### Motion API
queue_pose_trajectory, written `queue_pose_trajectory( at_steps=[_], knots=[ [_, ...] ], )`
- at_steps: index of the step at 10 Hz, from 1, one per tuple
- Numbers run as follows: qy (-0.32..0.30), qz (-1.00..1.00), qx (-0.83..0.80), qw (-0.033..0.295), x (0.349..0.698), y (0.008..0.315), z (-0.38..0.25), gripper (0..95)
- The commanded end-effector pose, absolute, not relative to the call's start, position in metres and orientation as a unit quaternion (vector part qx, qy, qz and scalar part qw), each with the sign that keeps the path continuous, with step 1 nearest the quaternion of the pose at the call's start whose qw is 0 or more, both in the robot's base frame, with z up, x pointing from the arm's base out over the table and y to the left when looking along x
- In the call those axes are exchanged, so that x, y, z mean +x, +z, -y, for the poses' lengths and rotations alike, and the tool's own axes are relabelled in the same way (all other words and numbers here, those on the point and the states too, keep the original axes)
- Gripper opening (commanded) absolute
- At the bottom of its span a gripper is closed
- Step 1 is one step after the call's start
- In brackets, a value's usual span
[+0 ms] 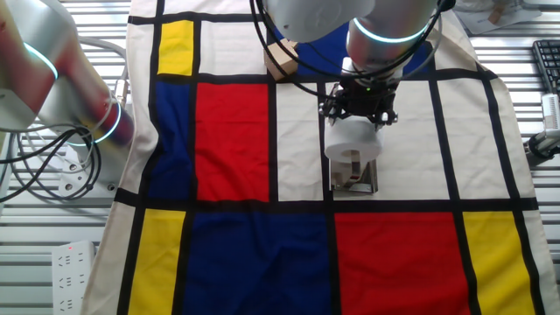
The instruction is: Put the toilet paper on its holder
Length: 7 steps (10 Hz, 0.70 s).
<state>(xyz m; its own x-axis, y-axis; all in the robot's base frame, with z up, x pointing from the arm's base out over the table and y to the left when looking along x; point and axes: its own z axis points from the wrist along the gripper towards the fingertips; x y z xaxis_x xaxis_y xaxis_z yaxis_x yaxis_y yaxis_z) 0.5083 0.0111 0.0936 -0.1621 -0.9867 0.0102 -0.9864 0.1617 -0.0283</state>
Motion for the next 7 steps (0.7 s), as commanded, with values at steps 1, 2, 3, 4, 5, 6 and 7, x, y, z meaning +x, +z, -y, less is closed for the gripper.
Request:
queue_pose_trajectory(
  at_steps=[1,2,3,4,5,6,7],
  knots=[
    [-0.012,-0.761,-0.649,0.006,0.507,0.094,-0.007,0.0],
    [-0.013,-0.761,-0.649,0.006,0.507,0.094,-0.006,0.0],
    [-0.012,-0.761,-0.649,0.007,0.507,0.093,-0.004,0.0],
    [-0.012,-0.760,-0.650,0.007,0.507,0.093,-0.003,0.0],
    [-0.012,-0.759,-0.651,0.008,0.507,0.092,-0.001,0.0],
    [-0.012,-0.759,-0.651,0.008,0.506,0.092,0.000,0.0],
    [-0.011,-0.758,-0.652,0.009,0.505,0.093,0.003,0.0]
  ],
)
